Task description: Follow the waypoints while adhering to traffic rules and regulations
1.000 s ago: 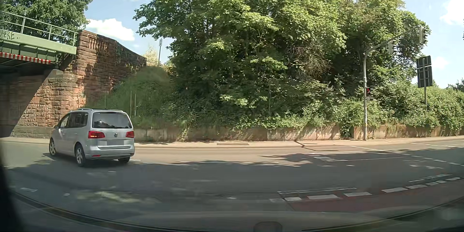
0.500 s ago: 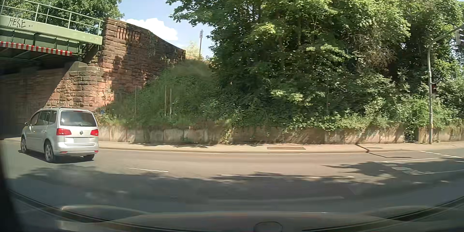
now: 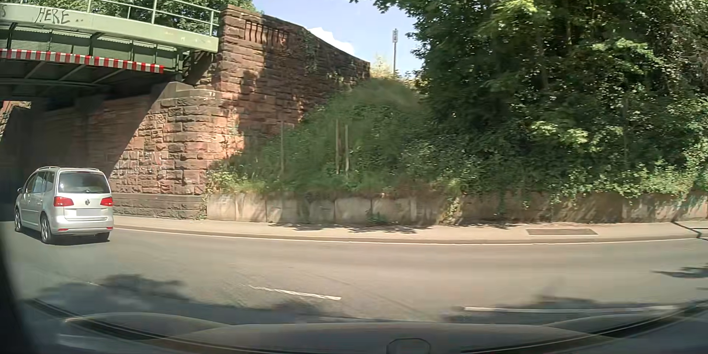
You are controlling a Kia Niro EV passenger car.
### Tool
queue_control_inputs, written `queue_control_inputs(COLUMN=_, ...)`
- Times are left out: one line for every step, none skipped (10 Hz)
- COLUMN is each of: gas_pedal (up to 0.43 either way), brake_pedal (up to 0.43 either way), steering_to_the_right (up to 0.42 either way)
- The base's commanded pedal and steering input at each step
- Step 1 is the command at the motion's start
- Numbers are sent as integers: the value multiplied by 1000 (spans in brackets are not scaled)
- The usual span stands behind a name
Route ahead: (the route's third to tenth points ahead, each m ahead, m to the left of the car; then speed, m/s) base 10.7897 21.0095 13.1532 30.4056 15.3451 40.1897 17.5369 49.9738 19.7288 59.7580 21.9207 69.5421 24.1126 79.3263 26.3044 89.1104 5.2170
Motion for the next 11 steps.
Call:
queue_control_inputs(gas_pedal=67, brake_pedal=30, steering_to_the_right=-420)
queue_control_inputs(gas_pedal=67, brake_pedal=30, steering_to_the_right=-438)
queue_control_inputs(gas_pedal=79, brake_pedal=30, steering_to_the_right=-441)
queue_control_inputs(gas_pedal=79, brake_pedal=30, steering_to_the_right=-441)
queue_control_inputs(gas_pedal=79, brake_pedal=30, steering_to_the_right=-441)
queue_control_inputs(gas_pedal=79, brake_pedal=30, steering_to_the_right=-440)
queue_control_inputs(gas_pedal=79, brake_pedal=30, steering_to_the_right=-440)
queue_control_inputs(gas_pedal=79, brake_pedal=30, steering_to_the_right=-436)
queue_control_inputs(gas_pedal=79, brake_pedal=30, steering_to_the_right=-429)
queue_control_inputs(gas_pedal=79, brake_pedal=30, steering_to_the_right=-425)
queue_control_inputs(gas_pedal=87, brake_pedal=30, steering_to_the_right=-424)
